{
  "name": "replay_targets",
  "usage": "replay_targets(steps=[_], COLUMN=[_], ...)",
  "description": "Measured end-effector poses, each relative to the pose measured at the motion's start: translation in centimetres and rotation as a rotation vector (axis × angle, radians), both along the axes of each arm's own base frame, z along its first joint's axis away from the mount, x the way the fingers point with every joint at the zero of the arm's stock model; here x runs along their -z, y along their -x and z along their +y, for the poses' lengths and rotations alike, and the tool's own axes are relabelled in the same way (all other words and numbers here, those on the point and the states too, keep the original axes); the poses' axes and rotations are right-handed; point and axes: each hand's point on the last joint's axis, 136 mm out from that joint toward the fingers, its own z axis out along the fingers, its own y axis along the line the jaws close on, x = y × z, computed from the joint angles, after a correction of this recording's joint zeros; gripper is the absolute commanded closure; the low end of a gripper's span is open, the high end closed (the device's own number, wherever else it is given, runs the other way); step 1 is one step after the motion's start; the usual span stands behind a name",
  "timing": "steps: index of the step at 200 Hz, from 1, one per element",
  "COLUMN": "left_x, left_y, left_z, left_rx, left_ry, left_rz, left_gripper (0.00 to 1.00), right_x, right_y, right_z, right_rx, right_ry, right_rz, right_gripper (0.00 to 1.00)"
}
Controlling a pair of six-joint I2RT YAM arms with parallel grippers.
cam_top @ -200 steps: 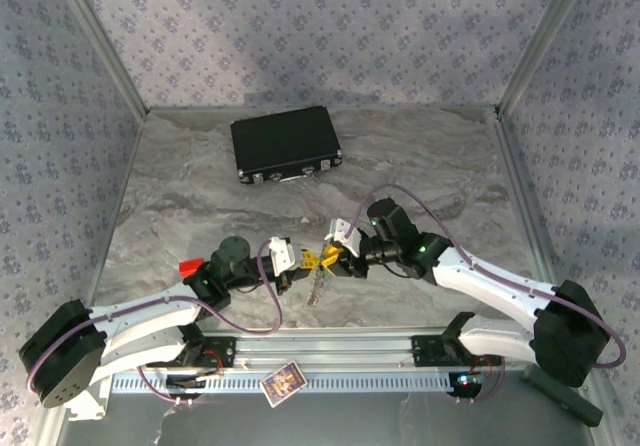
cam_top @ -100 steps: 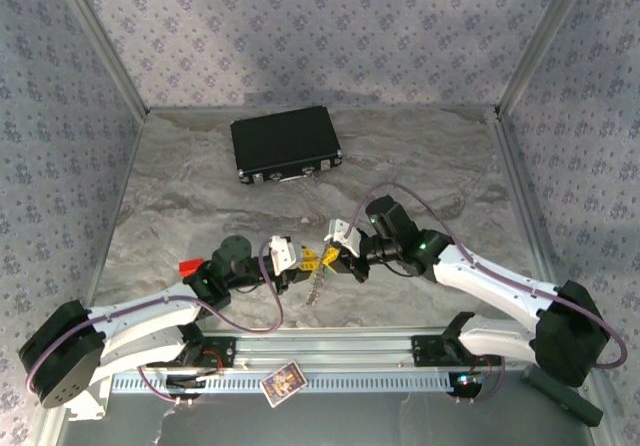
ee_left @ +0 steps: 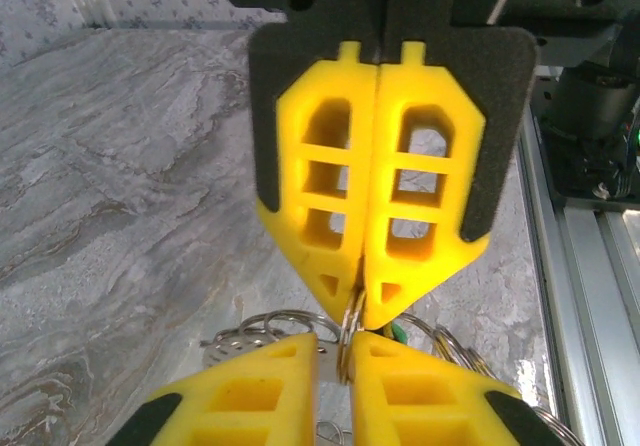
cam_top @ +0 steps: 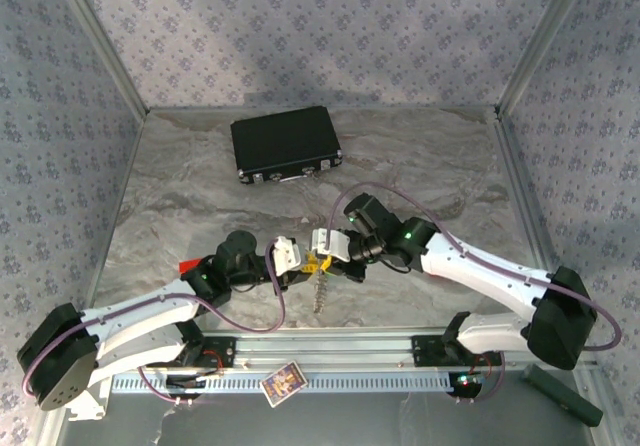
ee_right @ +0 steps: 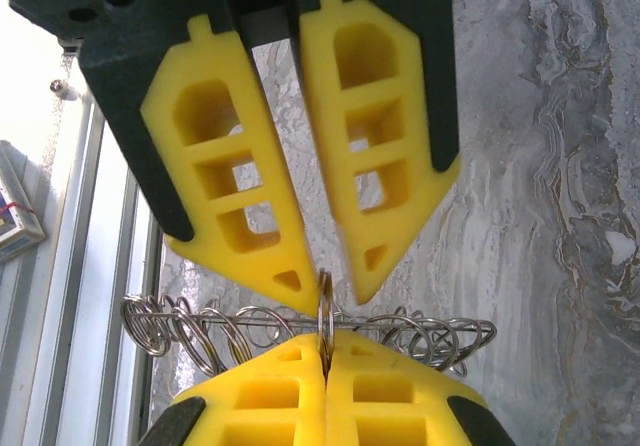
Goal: Put the keys on the keyring
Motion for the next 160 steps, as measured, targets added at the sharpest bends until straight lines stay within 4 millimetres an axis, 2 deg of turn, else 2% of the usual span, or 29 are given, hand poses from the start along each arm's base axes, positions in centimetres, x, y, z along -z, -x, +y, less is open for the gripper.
replay_targets(steps=[34, 52, 76, 89, 128, 160], left_x=[-0.1, 0.0, -0.2, -0.4, 0.0, -0.2], left_y=[0.1, 0.2, 0.2, 0.2, 0.5, 0.5], left_z=[-0.1, -0.1, -0.2, -0.2, 0.2, 0.3], left_rx=[0.009, 0.016, 0.018, 0.020, 0.009, 0.003], left_ry=[-0.001, -0.003, 0.006, 0.015, 0.052, 0.078], left_rz=[-0.003, -0.001, -0.003, -0.008, -0.007, -0.005], left_gripper=[0.89, 0.96, 1.00, 1.00, 1.00, 1.00], right_x=[-0.1, -0.1, -0.2, -0.4, -0.4, -0.2], right_y=[0.0, 0.0, -0.3, -0.6, -1.1, -0.8], right_z=[0.3, 0.3, 0.0, -0.4, -2.1, -1.9], right_rx=[-0.008, -0.007, 0.021, 0.046, 0.128, 0.131], right_ry=[0.001, 0.001, -0.017, -0.045, -0.114, -0.142], right_rz=[-0.007, -0.008, 0.000, 0.003, 0.026, 0.056], right_gripper=[1.00, 1.00, 0.79, 0.74, 0.73, 0.72])
